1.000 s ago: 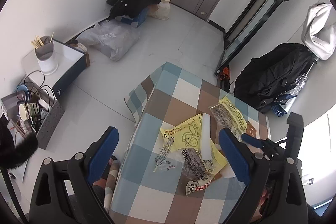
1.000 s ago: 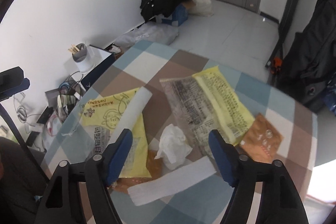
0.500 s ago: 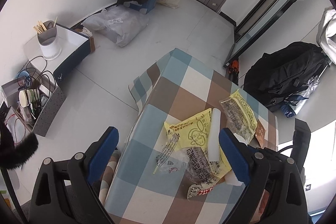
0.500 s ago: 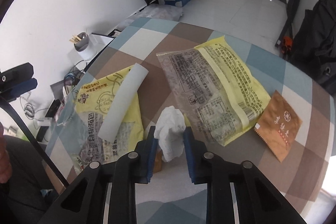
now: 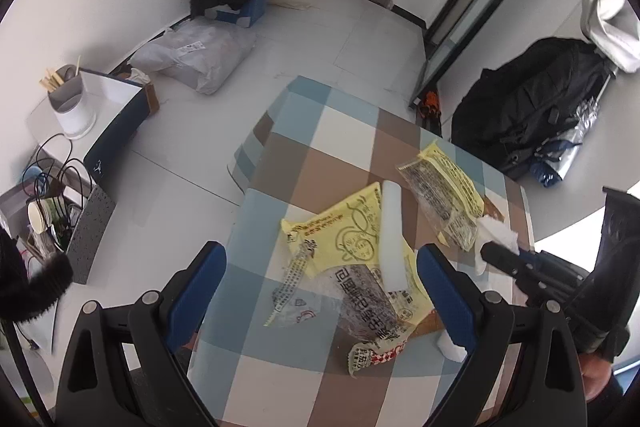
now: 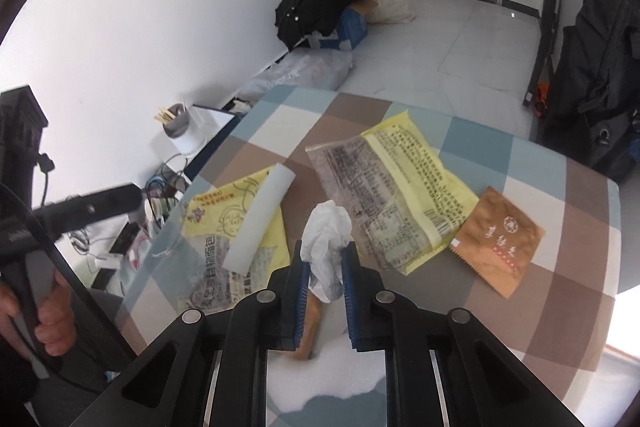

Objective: Collect trash
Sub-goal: 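Grasp the long white foam strip with the left tool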

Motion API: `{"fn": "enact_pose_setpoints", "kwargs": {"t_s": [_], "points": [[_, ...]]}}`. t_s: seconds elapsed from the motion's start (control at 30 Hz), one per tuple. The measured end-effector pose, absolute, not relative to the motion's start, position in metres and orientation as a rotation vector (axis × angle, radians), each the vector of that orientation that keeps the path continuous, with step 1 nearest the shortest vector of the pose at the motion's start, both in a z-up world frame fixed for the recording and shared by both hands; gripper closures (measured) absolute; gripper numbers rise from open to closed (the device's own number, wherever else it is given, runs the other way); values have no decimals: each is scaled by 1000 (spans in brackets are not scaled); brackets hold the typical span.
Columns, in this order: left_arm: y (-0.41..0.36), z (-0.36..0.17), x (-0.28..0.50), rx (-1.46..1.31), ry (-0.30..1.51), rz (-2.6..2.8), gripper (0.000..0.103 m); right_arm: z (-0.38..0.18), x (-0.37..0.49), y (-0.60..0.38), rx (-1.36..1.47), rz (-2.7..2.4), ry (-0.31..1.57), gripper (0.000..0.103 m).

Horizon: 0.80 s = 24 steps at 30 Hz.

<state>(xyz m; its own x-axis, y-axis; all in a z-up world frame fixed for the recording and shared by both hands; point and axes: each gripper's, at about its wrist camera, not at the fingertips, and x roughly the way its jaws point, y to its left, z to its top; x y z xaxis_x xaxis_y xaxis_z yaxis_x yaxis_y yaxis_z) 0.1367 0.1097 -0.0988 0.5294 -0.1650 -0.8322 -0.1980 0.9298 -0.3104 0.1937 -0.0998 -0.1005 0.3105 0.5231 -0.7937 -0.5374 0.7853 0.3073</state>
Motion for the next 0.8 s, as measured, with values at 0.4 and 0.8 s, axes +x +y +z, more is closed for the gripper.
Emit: {"fn": "enact_pose_setpoints", "kwargs": {"t_s": [0.4,0.8], "points": [[68,-103,144,-196,1087,-47,9,-85,195,-148,17,590,1016,88],[40,-119,185,-105,1204,-145,15,-76,197,-190,62,544,983,88]]}}
